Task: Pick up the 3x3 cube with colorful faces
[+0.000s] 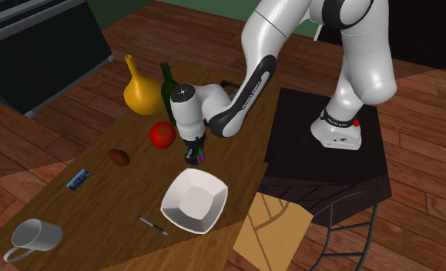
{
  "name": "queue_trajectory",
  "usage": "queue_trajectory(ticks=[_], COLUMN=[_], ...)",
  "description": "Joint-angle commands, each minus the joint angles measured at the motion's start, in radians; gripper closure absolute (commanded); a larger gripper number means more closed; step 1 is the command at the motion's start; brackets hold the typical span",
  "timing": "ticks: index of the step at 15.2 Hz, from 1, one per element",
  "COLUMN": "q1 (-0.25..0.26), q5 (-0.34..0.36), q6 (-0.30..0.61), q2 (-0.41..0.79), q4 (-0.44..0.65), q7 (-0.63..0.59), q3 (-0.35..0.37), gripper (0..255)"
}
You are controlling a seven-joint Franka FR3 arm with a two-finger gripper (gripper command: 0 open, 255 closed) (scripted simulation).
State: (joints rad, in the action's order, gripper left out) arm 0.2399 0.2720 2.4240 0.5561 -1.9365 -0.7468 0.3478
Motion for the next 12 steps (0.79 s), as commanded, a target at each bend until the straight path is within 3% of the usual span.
queue_trajectory(ticks=[1, 12], q1=[-0.007, -0.030], q5=[-0.010, -0.058], q6=[-0.020, -0.118], q2=[-0.020, -0.117], q4=[0.000, 0.007], q7=[0.008, 0.038], q3=[0.007, 0.040], gripper=[255, 255])
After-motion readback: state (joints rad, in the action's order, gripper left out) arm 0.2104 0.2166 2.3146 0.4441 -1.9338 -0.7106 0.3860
